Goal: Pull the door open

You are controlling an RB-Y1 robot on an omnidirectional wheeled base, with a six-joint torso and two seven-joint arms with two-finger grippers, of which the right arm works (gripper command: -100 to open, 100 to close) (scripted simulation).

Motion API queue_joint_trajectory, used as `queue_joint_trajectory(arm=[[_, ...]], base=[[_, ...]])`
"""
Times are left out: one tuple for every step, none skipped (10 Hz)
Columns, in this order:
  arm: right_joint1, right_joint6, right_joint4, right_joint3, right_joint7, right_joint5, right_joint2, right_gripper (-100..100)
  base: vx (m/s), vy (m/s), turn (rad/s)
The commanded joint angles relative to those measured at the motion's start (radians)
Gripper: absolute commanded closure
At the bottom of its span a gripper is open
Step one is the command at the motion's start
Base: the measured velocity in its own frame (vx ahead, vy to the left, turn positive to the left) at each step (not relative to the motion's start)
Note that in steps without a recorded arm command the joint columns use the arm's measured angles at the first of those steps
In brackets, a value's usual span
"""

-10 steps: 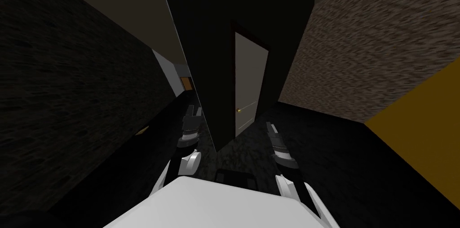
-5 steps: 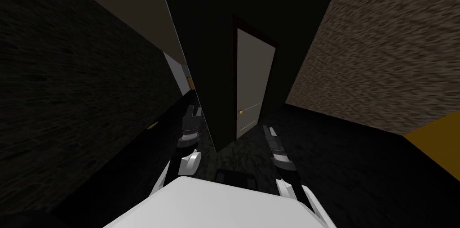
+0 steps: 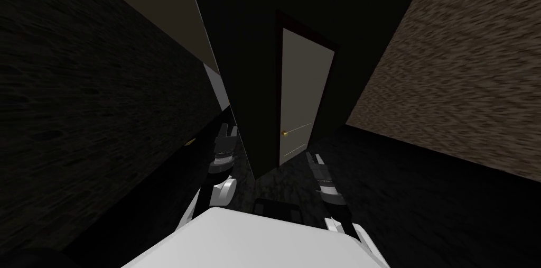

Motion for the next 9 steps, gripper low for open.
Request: queue_joint_trajectory(arm=[[0.002, -0.007, 0.026, -0.002, 0.033, 0.019, 0.0, -100], [0.002, -0.012, 0.045, -0.003, 0.053, 0.031, 0.001, -100], [0.002, -0.018, 0.065, -0.003, 0.074, 0.042, 0.003, -100], [0.002, -0.023, 0.083, -0.004, 0.094, 0.054, 0.005, -100], [0.002, -0.028, 0.102, -0.005, 0.113, 0.065, 0.007, -100], [0.002, -0.034, 0.121, -0.005, 0.133, 0.077, 0.009, -100], [0.002, -0.039, 0.14, -0.006, 0.153, 0.088, 0.012, -100], [0.002, -0.044, 0.158, -0.007, 0.172, 0.099, 0.014, -100], [0.002, -0.049, 0.176, -0.007, 0.191, 0.11, 0.018, -100]], base=[[0.068, -0.08, 0.17], [0.069, -0.084, 0.137], [0.082, -0.072, 0.13], [0.082, -0.071, 0.143], [0.061, -0.079, 0.19], [0.062, -0.081, 0.136], [0.065, -0.081, 0.143], [0.07, -0.082, 0.161], [0.063, -0.075, 0.135]])
